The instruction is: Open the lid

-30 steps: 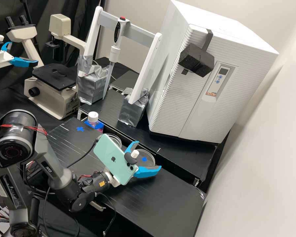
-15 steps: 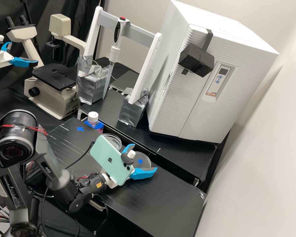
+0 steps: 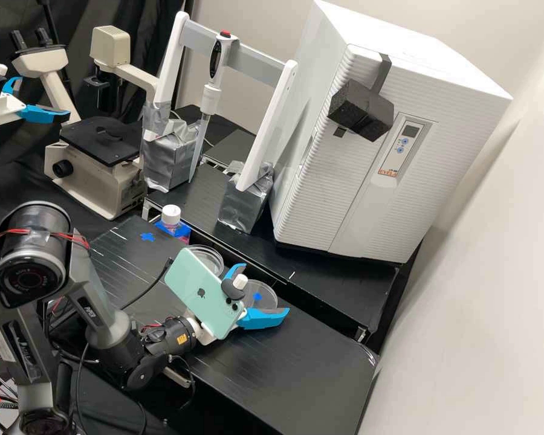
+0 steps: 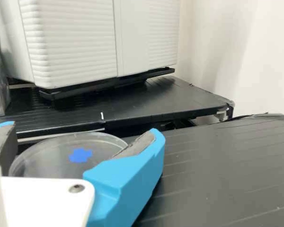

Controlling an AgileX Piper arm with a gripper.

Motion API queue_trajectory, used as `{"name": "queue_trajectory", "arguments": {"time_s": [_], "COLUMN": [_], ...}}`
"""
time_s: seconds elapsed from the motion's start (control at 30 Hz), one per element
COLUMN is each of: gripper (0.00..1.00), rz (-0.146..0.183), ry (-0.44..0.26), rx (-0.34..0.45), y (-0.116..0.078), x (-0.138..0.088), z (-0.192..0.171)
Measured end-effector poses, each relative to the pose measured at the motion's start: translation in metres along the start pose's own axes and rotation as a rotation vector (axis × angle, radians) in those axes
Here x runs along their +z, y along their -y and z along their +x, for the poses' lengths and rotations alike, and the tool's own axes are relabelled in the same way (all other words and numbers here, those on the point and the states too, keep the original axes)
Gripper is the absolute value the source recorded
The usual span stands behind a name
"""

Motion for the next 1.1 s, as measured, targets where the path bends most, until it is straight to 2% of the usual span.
{"name": "queue_trajectory", "arguments": {"time_s": [0.27,0.4,0.5,0.7,0.8,0.9,1.0,1.1], "gripper": [1.0,1.0,1.0,1.0,1.0,1.0,1.0,1.0], "rz": [-0.017,-0.046,-0.049,-0.021,-0.002,0.003,0.059,0.101], "ry": [-0.025,-0.075,-0.123,-0.271,-0.371,-0.468,-0.54,-0.586], "rx": [0.015,0.034,0.064,0.135,0.109,0.056,0.012,0.008], "y": [0.0,-0.001,-0.006,-0.014,-0.009,0.001,0.012,0.017], "x": [-0.008,-0.02,-0.031,-0.062,-0.079,-0.094,-0.104,-0.11], "z": [-0.007,-0.012,-0.016,-0.032,-0.038,-0.044,-0.051,-0.058]}}
